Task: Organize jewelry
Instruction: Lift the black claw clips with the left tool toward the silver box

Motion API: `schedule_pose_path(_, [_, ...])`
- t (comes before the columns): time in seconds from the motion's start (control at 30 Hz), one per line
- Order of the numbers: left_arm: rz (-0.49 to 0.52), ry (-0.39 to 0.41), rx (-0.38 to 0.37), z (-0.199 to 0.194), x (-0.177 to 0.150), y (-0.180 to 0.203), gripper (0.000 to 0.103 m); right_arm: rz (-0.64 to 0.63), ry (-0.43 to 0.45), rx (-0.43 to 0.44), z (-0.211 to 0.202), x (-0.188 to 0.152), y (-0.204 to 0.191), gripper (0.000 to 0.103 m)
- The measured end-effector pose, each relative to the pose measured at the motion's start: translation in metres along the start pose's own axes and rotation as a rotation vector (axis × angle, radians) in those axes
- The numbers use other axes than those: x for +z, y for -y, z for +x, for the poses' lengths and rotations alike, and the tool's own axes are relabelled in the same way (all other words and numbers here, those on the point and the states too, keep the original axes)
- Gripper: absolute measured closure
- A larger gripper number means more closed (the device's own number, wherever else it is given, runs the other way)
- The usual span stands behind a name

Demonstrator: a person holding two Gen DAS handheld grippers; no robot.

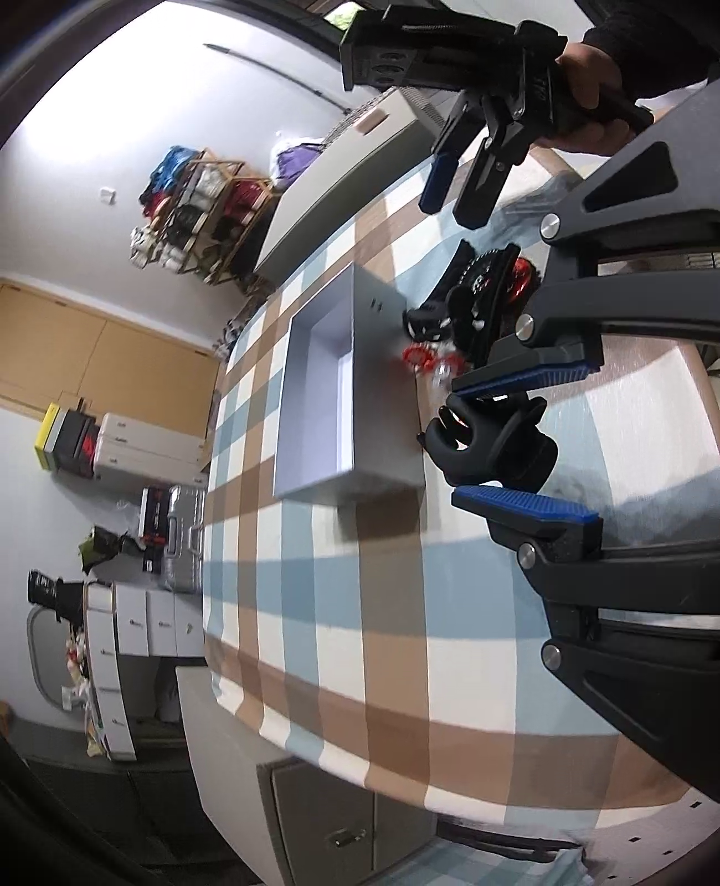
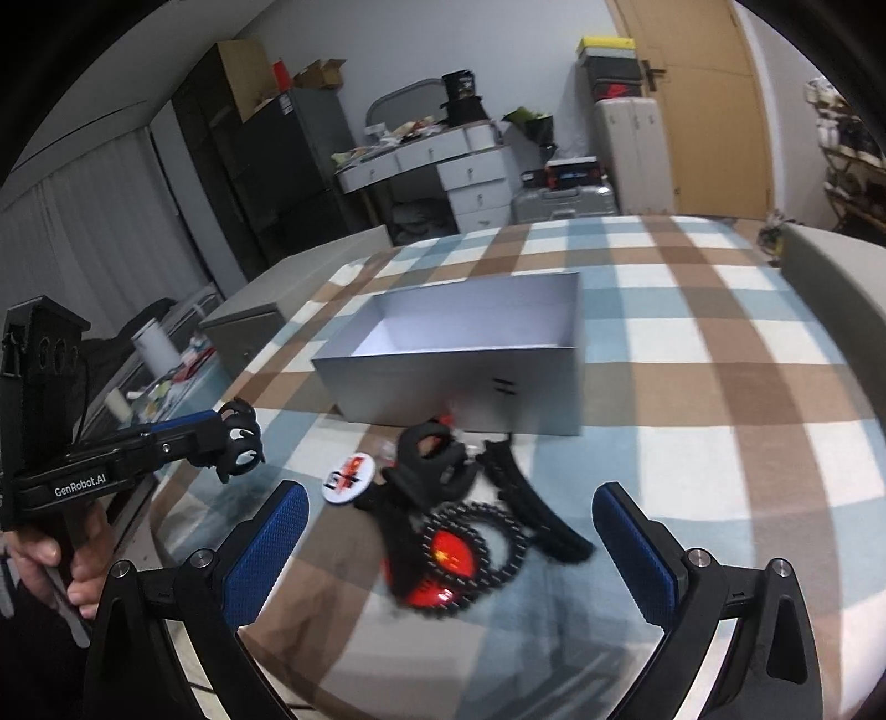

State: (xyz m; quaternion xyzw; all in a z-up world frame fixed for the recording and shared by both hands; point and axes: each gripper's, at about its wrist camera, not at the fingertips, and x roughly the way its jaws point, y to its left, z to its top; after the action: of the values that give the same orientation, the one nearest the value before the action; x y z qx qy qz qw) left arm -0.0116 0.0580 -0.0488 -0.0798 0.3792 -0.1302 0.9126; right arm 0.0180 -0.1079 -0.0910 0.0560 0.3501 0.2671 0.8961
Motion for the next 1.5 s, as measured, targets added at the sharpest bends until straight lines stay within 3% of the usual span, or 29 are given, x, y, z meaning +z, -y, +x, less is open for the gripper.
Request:
schedule_pose_path(0.2, [-0.049,0.017,0.019,-0.003,-0.003,-0.016,0.077,-0.011,-0.074,0.041,0.033,0.011,-0.010,0.001])
schedule_pose_path(0.4, [-0.092,0.023,0.024,-0.002,-0.005,-0.029,0.077,-0.047,-0.133,-0.006,0.060,0.013,-0.017,0.011])
schedule_pose_path(0.63, [-0.109,0.022,0.028,-0.002,-0.005,-0.037,0.077,-0.072,-0.147,-0.097,0.066,0.013,-0.021,0.028])
schedule_pose_path(0.7, [-0.117,0.021,0.025,-0.001,-0.005,-0.038,0.077,-0.081,-0.155,-0.124,0.066,0.013,-0.022,0.041])
schedule_pose_path(0.77, [-0.118,0.016,0.026,0.001,-0.006,-0.039,0.077,-0.081,-0.153,-0.119,0.065,0.013,-0.020,0.044])
schedule_pose_path(1.1, [-0.096,0.023,0.039,-0.002,-0.005,-0.033,0.076,-0.034,-0.076,-0.063,0.040,0.016,-0.013,0.048])
schedule_pose_path(1.5, [-0.048,0.041,0.008,0.002,0.017,-0.011,0.076,-0.014,0.131,0.034,-0.011,0.037,-0.015,0.048])
